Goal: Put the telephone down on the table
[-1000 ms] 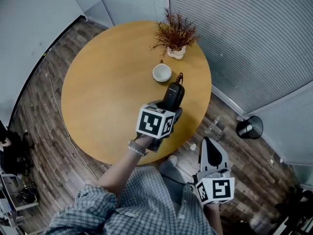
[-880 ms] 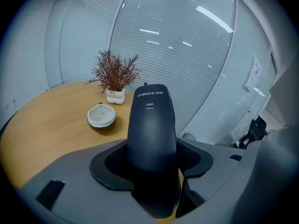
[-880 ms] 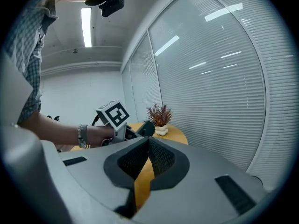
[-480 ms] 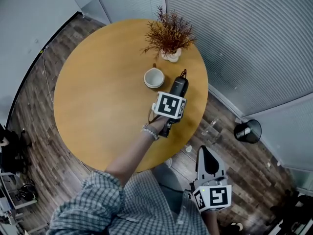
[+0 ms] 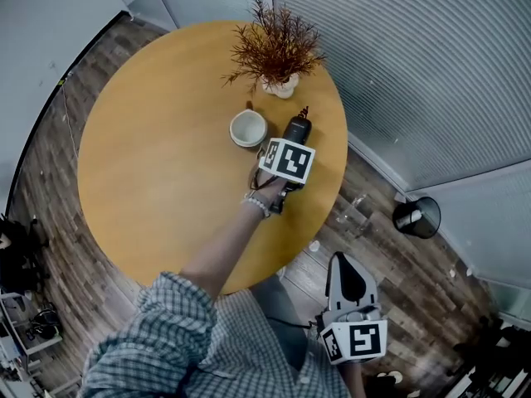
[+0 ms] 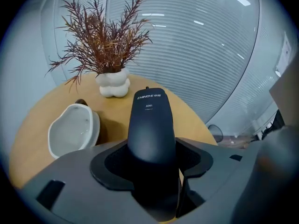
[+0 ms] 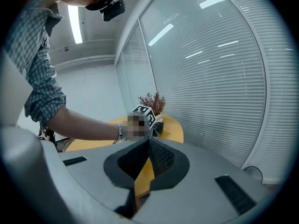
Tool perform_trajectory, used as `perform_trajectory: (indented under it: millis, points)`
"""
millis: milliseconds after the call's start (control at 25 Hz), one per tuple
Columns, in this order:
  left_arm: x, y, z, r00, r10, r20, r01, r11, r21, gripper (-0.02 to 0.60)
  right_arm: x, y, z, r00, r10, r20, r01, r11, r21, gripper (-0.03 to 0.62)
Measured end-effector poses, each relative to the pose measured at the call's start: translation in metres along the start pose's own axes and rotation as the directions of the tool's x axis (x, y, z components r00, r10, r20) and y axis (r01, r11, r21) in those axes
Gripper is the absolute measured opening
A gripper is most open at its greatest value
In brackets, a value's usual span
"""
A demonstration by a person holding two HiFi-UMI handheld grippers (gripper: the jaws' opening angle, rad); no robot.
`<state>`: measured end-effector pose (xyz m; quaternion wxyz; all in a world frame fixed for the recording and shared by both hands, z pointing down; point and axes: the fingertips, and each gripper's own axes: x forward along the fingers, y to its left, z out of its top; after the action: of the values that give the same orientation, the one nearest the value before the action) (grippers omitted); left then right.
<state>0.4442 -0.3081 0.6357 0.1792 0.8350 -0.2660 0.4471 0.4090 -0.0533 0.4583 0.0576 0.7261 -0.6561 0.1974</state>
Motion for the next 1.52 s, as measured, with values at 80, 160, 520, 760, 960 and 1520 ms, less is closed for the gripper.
perform_trajectory:
  millis: [80,160,520,760,960,1520]
  points:
    - [0.008,0.003,0.003,0.999,0.026,-0.022,-0.025,0.999,0.03,0.278,0.001,-0.001,-0.003,1.0,0.001,-0.005,-0.001,1.0,0.01,0.006]
    - [0.013,0.002,0.004,0.998,0.044,-0.039,-0.041,0.997,0.058,0.281,0.0,-0.001,-0.004,1.0,0.003,-0.009,-0.003,1.0,0.015,0.006]
    - [0.013,-0.005,0.005,0.998,0.051,0.019,-0.053,0.993,0.104,0.284,-0.01,-0.015,0.003,0.999,-0.035,0.013,0.035,0.999,0.001,0.006]
    - [-0.01,-0.01,0.013,0.995,0.019,0.093,-0.032,0.99,0.139,0.286,-0.012,-0.003,0.005,0.999,-0.036,0.019,0.036,0.999,-0.012,0.006]
    - [-0.05,-0.006,0.017,0.98,0.006,0.2,-0.023,0.997,0.08,0.285,-0.008,0.014,0.009,0.999,-0.005,0.036,0.007,0.999,-0.038,0.006]
    - [-0.211,0.053,-0.007,0.867,0.128,0.482,-0.134,0.991,-0.022,0.054,0.002,0.091,0.039,0.989,0.093,0.112,-0.076,0.987,-0.145,0.006]
